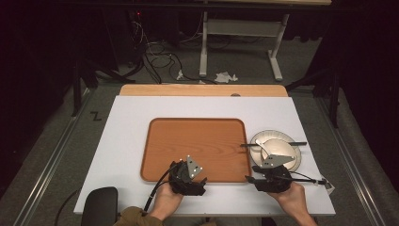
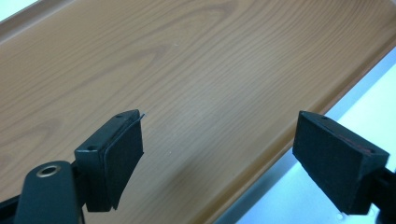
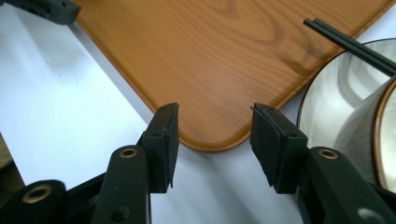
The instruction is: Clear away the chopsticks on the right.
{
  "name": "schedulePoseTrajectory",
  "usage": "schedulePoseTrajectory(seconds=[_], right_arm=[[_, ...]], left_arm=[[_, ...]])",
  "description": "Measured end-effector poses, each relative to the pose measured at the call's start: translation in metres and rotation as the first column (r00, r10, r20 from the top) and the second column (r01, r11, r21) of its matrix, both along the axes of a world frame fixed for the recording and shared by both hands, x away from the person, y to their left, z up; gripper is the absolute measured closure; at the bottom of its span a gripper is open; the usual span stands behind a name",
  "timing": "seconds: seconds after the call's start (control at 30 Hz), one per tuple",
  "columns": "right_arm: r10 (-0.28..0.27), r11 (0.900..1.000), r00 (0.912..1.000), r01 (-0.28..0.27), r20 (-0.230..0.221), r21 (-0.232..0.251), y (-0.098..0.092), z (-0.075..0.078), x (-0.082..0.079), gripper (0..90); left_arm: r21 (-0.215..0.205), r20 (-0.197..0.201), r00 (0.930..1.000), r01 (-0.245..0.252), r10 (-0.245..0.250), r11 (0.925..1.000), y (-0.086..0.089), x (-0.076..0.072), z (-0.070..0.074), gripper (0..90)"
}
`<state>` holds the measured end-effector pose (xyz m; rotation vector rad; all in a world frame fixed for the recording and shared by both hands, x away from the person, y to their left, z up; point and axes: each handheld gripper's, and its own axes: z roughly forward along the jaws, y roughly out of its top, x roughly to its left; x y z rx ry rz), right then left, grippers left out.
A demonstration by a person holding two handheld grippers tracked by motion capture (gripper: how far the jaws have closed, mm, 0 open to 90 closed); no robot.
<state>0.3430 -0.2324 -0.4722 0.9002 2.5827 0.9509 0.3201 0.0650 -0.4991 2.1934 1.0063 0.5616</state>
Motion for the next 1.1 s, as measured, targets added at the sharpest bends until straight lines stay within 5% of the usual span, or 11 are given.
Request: schedulePoseTrajectory(seconds=[0.37, 1.1], right_arm=[[0.006, 1.000, 1.0000, -0.006, 0.006, -0.006, 0.000, 0.000, 0.000, 51.7], [-0.036, 0.997, 0.9988, 0.033, 0.033, 0.070, -0.016, 0.019, 0.001, 57.7]], left_arm=[[0.011, -0.001, 1.0000, 0.006, -0.006, 0.9999, -0.001, 0.000, -0.001, 16.5], [0.008, 0.001, 0.9999, -0.010, 0.010, 0.9999, 0.002, -0.001, 0.000, 16.5]])
